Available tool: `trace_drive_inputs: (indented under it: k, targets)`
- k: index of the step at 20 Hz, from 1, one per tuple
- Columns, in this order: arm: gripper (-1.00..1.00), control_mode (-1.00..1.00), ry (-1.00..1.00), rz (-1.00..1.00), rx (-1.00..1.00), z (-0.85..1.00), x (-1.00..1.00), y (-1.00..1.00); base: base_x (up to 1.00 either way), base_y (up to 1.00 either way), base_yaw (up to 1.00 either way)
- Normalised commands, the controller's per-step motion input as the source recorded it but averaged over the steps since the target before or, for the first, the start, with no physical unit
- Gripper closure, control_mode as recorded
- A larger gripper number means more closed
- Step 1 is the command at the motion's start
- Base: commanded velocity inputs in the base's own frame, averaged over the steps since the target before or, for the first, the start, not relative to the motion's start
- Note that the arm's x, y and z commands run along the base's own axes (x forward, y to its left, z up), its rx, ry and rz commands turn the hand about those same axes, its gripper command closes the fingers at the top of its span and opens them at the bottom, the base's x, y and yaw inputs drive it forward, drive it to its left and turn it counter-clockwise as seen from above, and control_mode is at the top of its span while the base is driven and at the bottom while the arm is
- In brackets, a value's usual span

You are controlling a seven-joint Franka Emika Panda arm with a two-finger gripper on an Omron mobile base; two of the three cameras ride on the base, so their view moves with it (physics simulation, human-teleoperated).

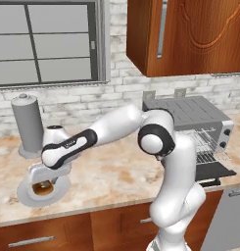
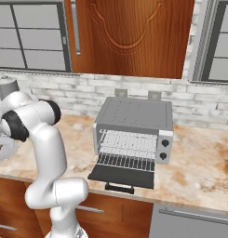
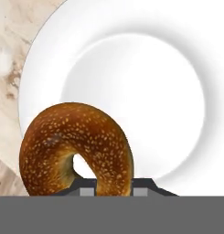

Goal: Pick up the bagel from the plate, place it on the toaster oven rack, close the door, and set the timer.

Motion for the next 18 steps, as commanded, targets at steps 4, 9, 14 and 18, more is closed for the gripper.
trace_drive_inputs:
  k: [4, 9, 14, 18]
  targets:
    - [1.0, -1.0, -0.07, 0.0, 0.06, 0.79, 0.0, -0.29, 0.0, 0.0, 0.0]
    - [1.0, -1.0, -0.04, -0.02, 0.0, 0.45, -0.13, -0.68, 0.0, 0.0, 0.0]
    - [1.0, -1.0, -0.07, -0.03, -0.01, 0.41, -0.34, -0.71, 0.0, 0.0, 0.0]
    - [1.0, -1.0, -0.15, -0.08, -0.02, 0.3, -0.26, -0.82, 0.0, 0.0, 0.0]
